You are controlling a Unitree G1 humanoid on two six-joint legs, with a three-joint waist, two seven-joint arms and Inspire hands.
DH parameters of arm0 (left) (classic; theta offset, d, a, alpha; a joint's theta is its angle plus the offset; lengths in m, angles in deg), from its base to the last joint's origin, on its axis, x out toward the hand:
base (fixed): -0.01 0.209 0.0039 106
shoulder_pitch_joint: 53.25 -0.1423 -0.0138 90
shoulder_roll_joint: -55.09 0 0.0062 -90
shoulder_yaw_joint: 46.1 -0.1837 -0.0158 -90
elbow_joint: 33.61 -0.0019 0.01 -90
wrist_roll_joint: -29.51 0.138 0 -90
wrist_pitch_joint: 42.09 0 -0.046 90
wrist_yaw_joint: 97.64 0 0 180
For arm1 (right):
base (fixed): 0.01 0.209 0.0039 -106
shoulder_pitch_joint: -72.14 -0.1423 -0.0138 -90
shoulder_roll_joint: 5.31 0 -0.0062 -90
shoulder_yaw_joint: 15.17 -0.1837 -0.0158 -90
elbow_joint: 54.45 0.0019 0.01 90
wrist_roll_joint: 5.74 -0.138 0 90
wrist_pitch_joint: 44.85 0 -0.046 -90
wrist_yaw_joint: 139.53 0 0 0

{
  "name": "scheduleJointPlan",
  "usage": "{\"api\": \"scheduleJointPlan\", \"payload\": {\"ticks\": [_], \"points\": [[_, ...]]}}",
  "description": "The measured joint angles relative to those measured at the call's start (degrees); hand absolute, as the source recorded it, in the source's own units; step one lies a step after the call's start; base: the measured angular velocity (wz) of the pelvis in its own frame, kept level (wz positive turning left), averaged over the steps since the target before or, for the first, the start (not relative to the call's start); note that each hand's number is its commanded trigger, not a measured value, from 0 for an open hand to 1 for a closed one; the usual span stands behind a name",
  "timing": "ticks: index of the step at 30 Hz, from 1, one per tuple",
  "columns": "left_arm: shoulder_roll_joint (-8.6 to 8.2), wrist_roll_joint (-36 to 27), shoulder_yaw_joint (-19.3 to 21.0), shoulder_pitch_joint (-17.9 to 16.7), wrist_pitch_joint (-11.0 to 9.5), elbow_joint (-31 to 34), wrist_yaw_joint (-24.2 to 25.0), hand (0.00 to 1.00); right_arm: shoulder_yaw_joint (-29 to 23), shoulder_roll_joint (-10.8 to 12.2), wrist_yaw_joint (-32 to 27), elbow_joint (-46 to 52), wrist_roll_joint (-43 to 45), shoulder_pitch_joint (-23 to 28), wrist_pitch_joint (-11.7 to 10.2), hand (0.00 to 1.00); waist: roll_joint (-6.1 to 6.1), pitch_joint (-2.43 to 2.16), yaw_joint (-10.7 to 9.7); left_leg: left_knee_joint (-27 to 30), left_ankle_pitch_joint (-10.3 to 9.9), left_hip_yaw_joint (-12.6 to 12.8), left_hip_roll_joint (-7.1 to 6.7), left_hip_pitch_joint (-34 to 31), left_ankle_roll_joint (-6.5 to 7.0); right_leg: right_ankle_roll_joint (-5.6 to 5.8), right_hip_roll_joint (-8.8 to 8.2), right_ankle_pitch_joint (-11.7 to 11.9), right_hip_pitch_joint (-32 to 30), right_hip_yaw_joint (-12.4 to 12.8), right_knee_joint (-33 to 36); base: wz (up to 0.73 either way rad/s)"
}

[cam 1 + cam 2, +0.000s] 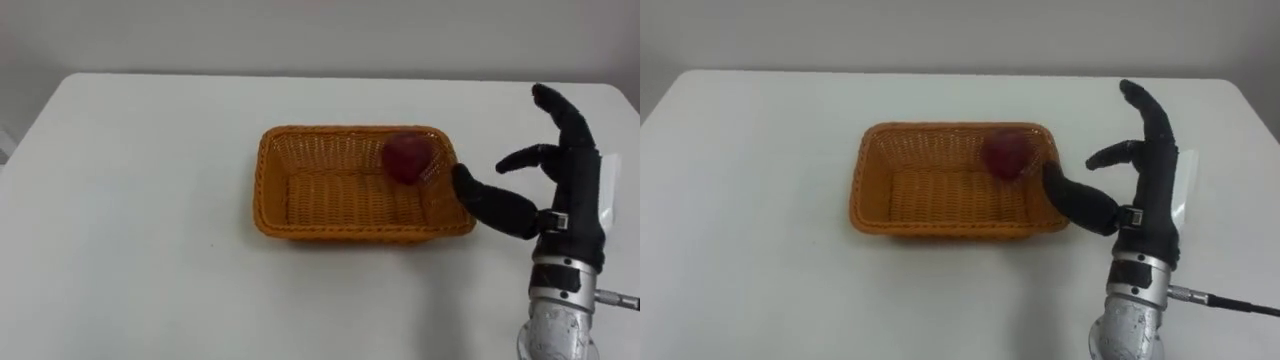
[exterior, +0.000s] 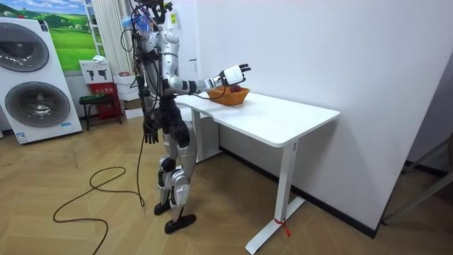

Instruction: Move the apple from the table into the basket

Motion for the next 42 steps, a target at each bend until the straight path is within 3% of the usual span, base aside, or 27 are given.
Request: {"api": "scheduleJointPlan", "payload": {"ticks": [5, 24, 33, 38, 41, 42], "points": [[0.0, 0.0, 0.11, 0.0, 0.01, 0.01, 1.23, 0.0, 0.0, 0.0, 1.11, 0.01, 0.01, 0.0, 0.0, 0.0, -0.48, -0.03, -0.01, 0.02, 0.0, -0.36, -0.04, -0.15, 0.0, 0.0, -0.05, 0.0, 0.02, -0.56, 0.04, 0.04], [0.18, 0.14, 1.19, -0.01, 0.06, 0.23, 0.96, 0.0, -0.7, -0.09, 0.12, 0.01, -1.3, -0.43, 1.11, 0.0, -0.25, -0.06, -0.24, -0.09, 0.0, -0.9, 0.0, 0.37, 0.0, 0.0, -0.01, 0.0, 0.75, -1.26, -0.09, 0.01], [0.43, 1.21, 7.95, -2.35, -0.74, 2.57, -1.54, 0.0, -14.08, -0.75, -9.85, -6.06, -14.72, -0.84, -0.12, 0.0, -1.18, -0.36, -2.72, 0.01, 0.0, -1.34, -0.09, 0.21, -0.01, 0.0, -0.14, 0.0, 0.9, -2.44, -0.14, 0.03], [0.61, 1.04, 10.78, -4.33, -0.92, 5.68, -2.99, 0.0, -25.13, -1.11, -17.52, -15.77, -29.16, -1.84, -0.51, 0.0, -0.99, -0.64, -4.97, 0.39, 0.0, -1.41, -0.1, -0.77, -0.01, 0.0, -0.26, 0.0, 0.21, -2.76, -0.1, 0.01], [0.56, 1.11, 12.09, -4.87, -1.14, 7.04, -3.49, 0.0, -30.01, -1.6, -20.06, -22.71, -36.02, -2.78, -0.82, 0.0, -0.28, -0.83, -6.55, 0.43, 0.02, -1.38, -0.09, -0.96, -0.01, 0.01, -0.28, 0.0, 0.02, -2.82, -0.07, 0.0], [0.55, 1.1, 12.28, -4.94, -1.02, 7.36, -3.67, 0.0, -31.31, -1.64, -20.91, -25.55, -38.55, -2.69, -0.68, 0.0, -0.42, -0.73, -6.9, 0.35, 0.02, -1.36, -0.06, -0.65, -0.02, 0.01, -0.24, -0.01, 0.32, -2.69, -0.09, 0.0]]}}
